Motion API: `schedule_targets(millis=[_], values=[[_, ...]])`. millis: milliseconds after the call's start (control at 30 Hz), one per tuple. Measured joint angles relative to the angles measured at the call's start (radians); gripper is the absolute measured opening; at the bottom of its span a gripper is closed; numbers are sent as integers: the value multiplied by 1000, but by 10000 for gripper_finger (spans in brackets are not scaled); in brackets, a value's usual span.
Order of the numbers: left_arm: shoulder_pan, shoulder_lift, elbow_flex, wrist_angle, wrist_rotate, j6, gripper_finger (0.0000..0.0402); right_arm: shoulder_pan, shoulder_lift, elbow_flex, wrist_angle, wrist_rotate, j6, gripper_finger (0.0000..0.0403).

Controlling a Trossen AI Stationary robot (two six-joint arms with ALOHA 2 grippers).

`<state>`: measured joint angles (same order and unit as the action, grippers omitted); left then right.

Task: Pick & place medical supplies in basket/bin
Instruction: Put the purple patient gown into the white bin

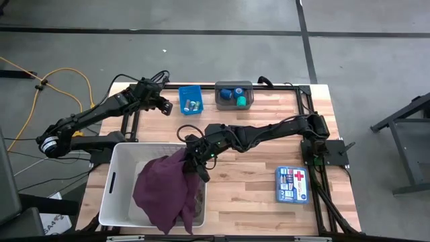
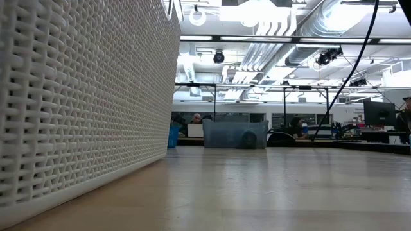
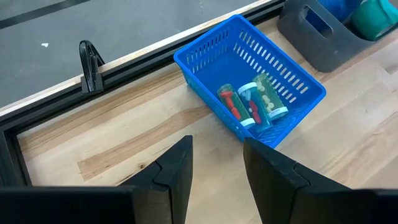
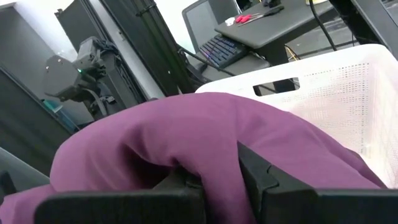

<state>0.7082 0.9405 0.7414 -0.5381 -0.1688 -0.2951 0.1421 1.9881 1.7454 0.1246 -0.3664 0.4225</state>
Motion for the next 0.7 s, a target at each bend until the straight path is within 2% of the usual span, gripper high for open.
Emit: schedule_targets(millis=[233,500,700], values=[[0,0,0,1,0,0,136,0,0,0,0,22,-10,39],[0,0,0,1,0,0,136,0,0,0,4,79,-112,39],[0,0,0,1,0,0,136,0,17,1,8,80,-138,39]])
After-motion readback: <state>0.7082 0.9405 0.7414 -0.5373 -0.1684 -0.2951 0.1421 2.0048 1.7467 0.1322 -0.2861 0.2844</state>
